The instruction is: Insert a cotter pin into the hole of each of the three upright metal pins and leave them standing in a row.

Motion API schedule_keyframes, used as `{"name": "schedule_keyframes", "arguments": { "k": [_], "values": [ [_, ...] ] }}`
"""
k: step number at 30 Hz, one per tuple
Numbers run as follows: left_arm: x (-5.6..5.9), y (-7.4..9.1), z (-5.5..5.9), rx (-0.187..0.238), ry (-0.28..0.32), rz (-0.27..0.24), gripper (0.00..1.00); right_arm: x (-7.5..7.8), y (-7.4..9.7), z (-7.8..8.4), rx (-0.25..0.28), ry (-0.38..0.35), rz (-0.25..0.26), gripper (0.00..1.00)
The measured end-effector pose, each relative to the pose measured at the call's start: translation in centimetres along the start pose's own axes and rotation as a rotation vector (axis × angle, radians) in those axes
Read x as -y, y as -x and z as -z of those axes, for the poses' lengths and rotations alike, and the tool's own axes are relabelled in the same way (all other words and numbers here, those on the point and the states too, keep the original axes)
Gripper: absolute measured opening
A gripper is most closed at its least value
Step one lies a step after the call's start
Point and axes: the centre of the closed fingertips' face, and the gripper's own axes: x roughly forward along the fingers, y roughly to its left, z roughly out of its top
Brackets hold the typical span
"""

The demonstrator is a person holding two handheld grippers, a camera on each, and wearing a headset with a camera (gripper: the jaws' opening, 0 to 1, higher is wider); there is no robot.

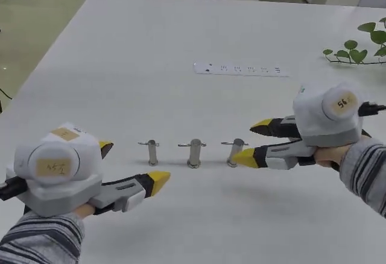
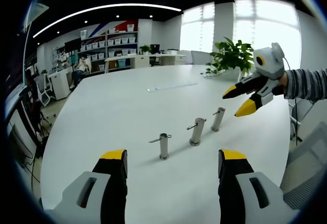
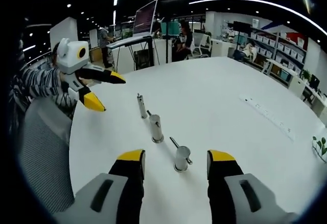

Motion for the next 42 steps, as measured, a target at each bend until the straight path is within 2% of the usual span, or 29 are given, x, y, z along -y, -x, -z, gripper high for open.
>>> {"name": "schedule_keyframes", "arguments": {
  "k": [2,3,5,11,14,17,21,27,31,37,42],
  "values": [
    [0.2,0.1,-0.2,0.006,0.005,0.008,0.72,0.0,0.5,0.2,0.005,-0.067,0.03,0.47],
    [0.2,0.1,-0.3,0.011,0.005,0.007,0.73,-0.2,0.6,0.1,0.014,-0.077,0.028,0.48],
    [0.3,0.2,-0.4,0.016,0.004,0.005,0.73,-0.3,0.9,-0.1,0.052,-0.115,0.061,0.51],
    [0.5,0.5,-0.8,0.022,0.016,0.002,0.77,-2.0,1.5,-0.2,0.114,-0.224,0.091,0.62],
    [0.5,0.7,-0.7,0.013,0.021,0.0,0.79,-2.3,1.8,-0.4,0.153,-0.266,0.109,0.68],
    [0.5,0.9,-0.8,0.014,0.028,-0.003,0.82,-2.8,2.2,-0.3,0.171,-0.308,0.117,0.73],
    [0.4,1.2,-1.1,0.03,0.055,-0.015,0.81,-3.4,2.4,-0.1,0.189,-0.318,0.125,0.77],
    [0.3,1.7,-0.8,0.021,0.039,-0.035,0.84,-4.3,2.6,0.3,0.199,-0.333,0.124,0.85],
    [0.7,2.1,-1.2,0.055,0.044,-0.028,0.88,-5.0,2.9,-0.3,0.249,-0.343,0.128,0.88],
    [0.8,2.4,-0.9,0.048,0.037,-0.042,0.98,-5.2,3.0,-0.9,0.275,-0.317,0.143,0.92],
    [0.8,2.7,-0.7,0.045,0.047,-0.041,0.99,-5.2,3.3,-1.1,0.3,-0.34,0.154,0.96]
  ]
}}
